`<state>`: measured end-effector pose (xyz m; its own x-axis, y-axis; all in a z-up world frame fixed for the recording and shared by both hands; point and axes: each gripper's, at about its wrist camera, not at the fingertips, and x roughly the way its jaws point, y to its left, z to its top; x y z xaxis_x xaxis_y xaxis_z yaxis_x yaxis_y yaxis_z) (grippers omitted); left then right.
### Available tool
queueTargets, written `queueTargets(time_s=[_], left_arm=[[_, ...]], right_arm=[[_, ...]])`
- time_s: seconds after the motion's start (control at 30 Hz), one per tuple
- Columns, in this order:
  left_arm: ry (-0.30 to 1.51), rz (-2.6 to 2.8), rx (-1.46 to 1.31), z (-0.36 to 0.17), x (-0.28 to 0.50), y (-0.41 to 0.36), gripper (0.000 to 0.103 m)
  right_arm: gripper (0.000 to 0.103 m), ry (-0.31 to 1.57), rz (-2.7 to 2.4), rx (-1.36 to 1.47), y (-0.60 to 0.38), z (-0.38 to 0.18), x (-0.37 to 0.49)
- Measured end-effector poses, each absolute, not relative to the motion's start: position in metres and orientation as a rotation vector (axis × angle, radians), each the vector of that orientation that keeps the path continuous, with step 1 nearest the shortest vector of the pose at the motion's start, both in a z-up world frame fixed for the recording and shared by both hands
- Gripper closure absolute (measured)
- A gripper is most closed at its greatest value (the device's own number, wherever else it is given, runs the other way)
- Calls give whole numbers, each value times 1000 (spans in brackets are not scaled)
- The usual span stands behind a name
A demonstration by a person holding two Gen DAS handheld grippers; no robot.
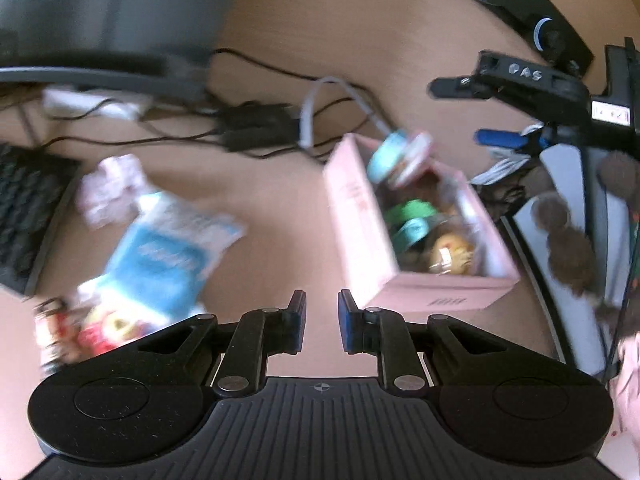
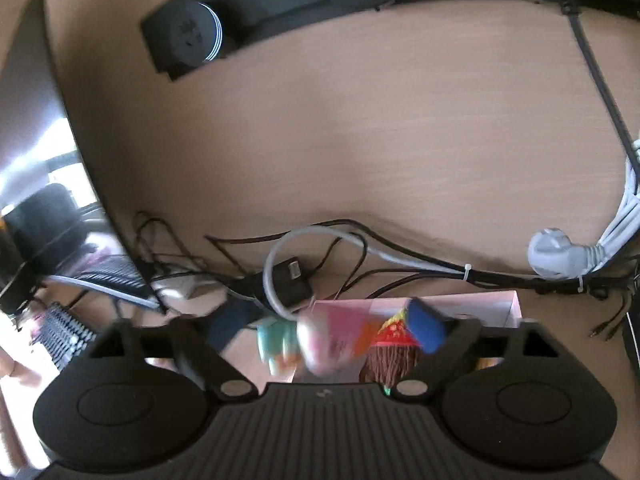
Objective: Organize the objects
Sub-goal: 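Lower the pink-and-teal figurine into the pink box and open the right tool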
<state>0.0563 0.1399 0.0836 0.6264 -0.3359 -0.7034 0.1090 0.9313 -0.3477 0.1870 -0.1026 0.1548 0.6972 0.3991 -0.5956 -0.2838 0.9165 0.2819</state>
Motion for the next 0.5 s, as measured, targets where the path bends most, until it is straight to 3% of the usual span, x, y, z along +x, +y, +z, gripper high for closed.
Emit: queueTargets(time_s=[0.17, 0.3, 0.37, 0.5], left_arm=[[866, -198, -340, 75, 56, 161, 84], [842, -254, -336, 82, 67, 146, 84], [821, -283, -316, 87, 79, 134, 84], [754, -286, -287, 101, 108, 111, 84]], right_arm=[[4, 674, 346, 193, -101, 159, 169], [5, 599, 272, -2, -95, 148, 106], [11, 606, 234, -67, -98, 135, 80], [38, 714, 166, -126, -120, 102, 49]])
